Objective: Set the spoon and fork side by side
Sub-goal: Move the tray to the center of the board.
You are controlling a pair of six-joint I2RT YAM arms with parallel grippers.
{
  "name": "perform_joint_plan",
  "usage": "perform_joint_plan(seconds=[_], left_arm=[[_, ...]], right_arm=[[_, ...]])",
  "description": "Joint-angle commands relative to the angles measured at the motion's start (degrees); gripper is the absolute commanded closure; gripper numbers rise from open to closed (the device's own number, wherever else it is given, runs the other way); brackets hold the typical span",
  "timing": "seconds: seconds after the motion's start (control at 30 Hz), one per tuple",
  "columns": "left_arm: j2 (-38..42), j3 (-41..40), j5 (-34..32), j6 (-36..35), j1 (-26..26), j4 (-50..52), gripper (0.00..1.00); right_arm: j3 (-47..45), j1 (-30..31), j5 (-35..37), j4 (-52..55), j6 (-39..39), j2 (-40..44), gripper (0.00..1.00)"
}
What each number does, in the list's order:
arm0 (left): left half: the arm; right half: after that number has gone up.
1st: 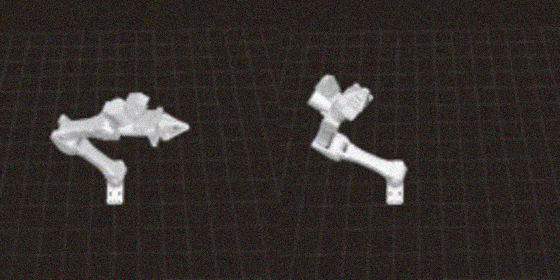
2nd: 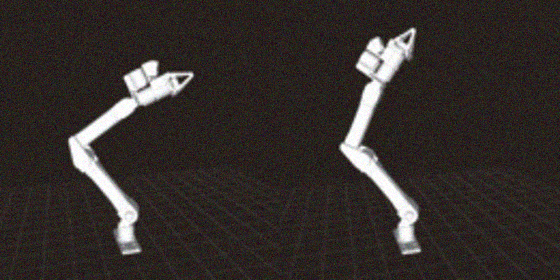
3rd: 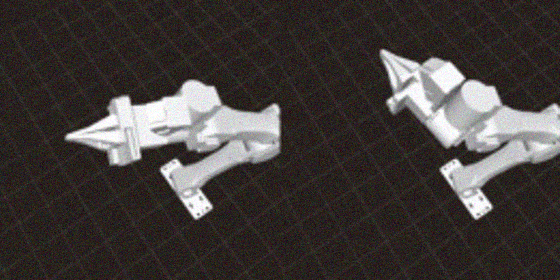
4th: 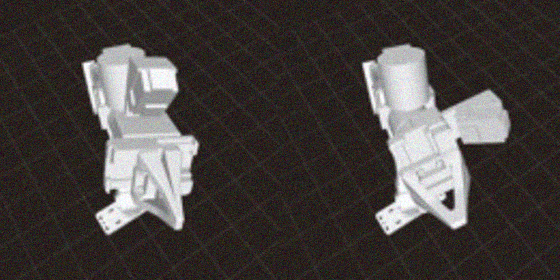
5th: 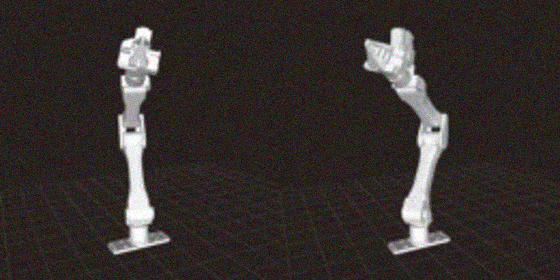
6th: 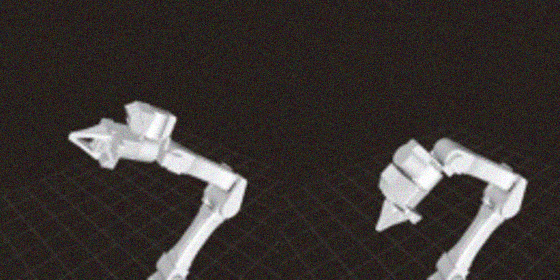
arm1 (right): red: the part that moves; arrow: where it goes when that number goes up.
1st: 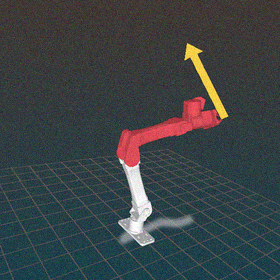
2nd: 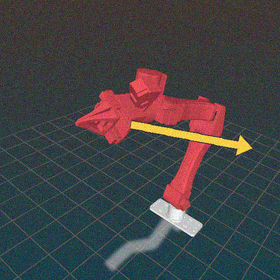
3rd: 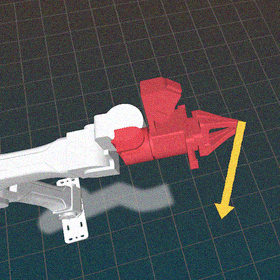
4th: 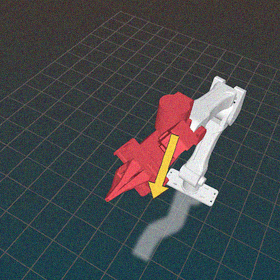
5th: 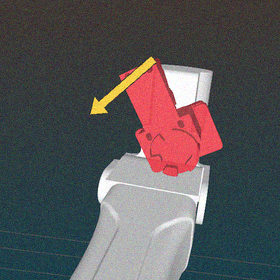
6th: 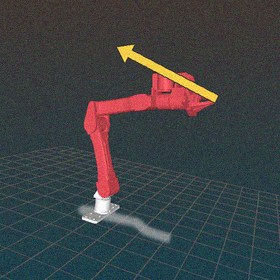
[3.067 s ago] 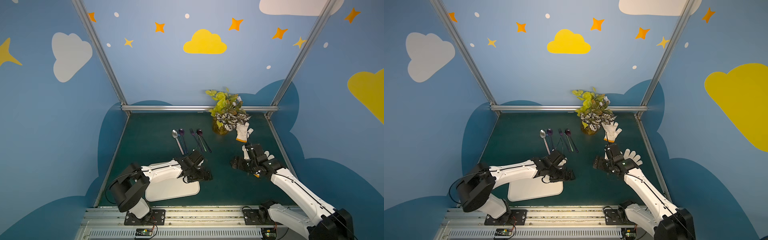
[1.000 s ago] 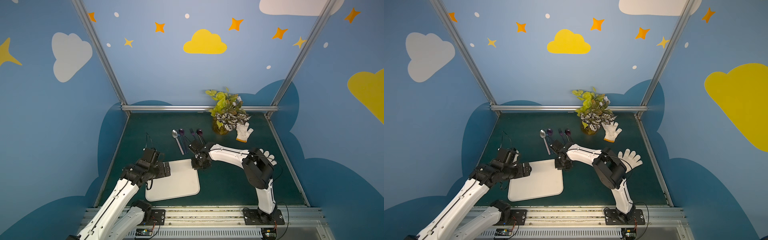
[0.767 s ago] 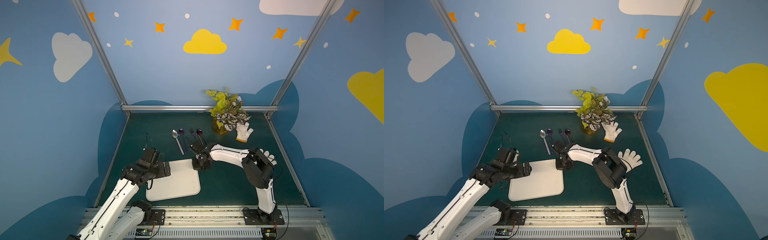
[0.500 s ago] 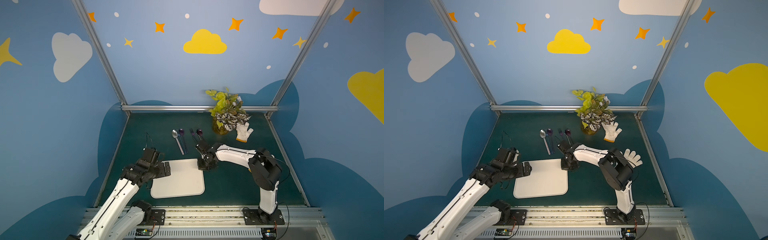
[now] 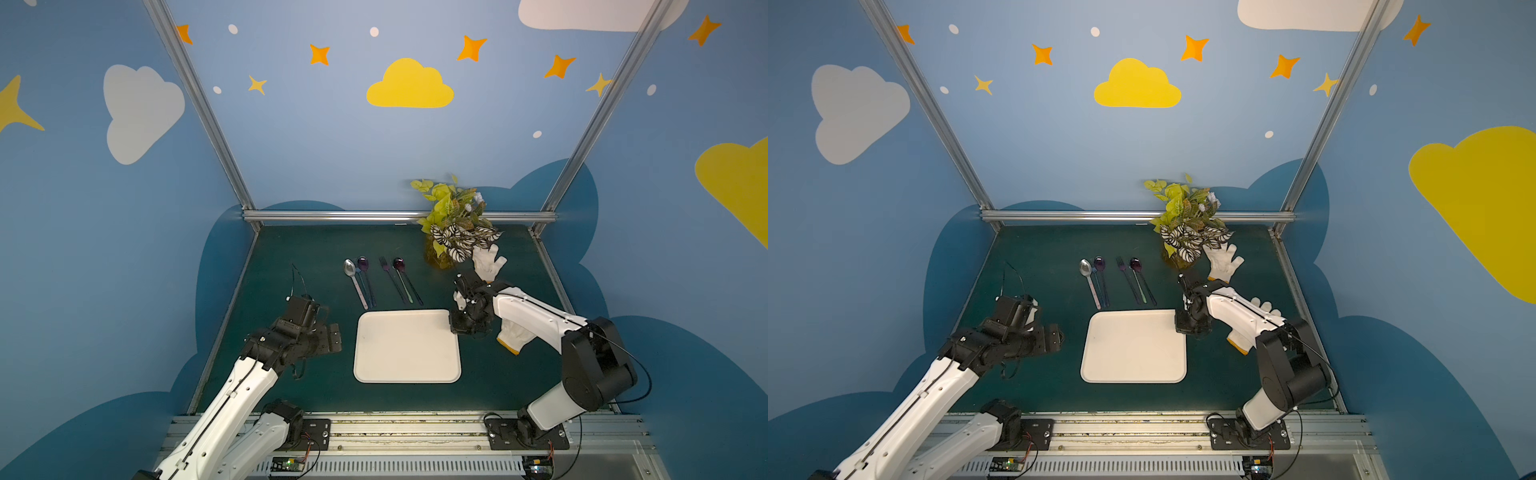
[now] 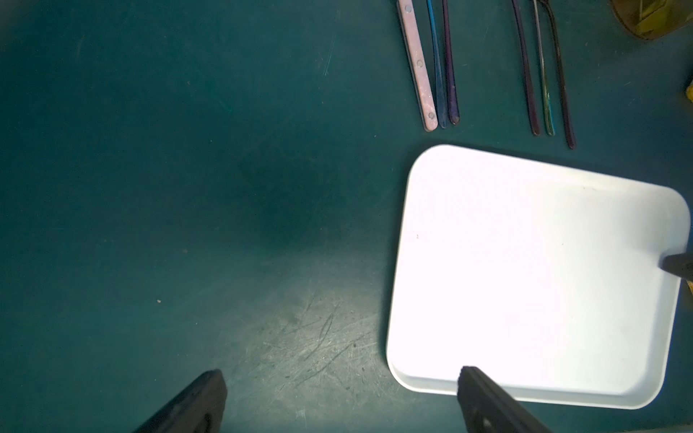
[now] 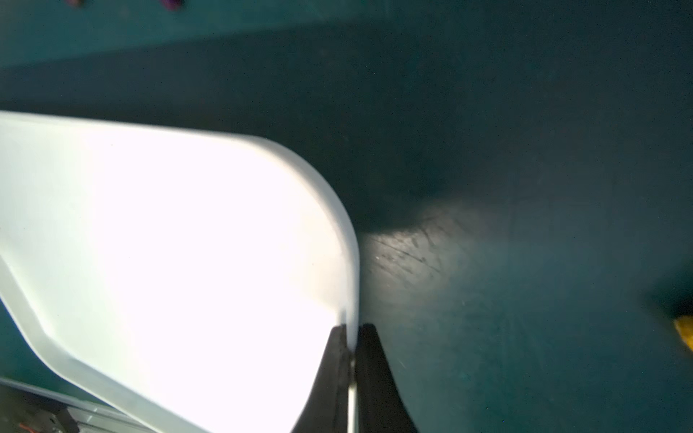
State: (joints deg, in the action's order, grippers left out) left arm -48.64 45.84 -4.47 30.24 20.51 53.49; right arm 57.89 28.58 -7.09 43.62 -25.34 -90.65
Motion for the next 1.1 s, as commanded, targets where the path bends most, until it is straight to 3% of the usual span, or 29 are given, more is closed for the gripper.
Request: perform_joint_plan(seconds=[0.0, 0.4, 0.77, 1.07], left_arm=[[0.2, -0.7, 0.2, -0.6, -0.2, -0.5, 0.0], [0.2, -0.9, 0.1, -0.6, -0.3, -0.8, 0.0], [0.5, -1.4, 0.9, -0.5, -0.2, -1.5, 0.0], [4.7, -5.8, 1.9, 1.8, -0.6, -4.8, 0.0]], right_arm=[[-1.3, -1.8, -5.3, 0.9, 7.0, 1.9, 1.0], [-2.1, -3.8, -3.6, -1.5, 9.7, -2.5, 1.0], [-5.4, -3.3, -1.9, -5.5, 2.9, -2.3, 1.0], [-3.7, -3.2, 2.8, -1.4, 2.1, 3.2, 0.5]])
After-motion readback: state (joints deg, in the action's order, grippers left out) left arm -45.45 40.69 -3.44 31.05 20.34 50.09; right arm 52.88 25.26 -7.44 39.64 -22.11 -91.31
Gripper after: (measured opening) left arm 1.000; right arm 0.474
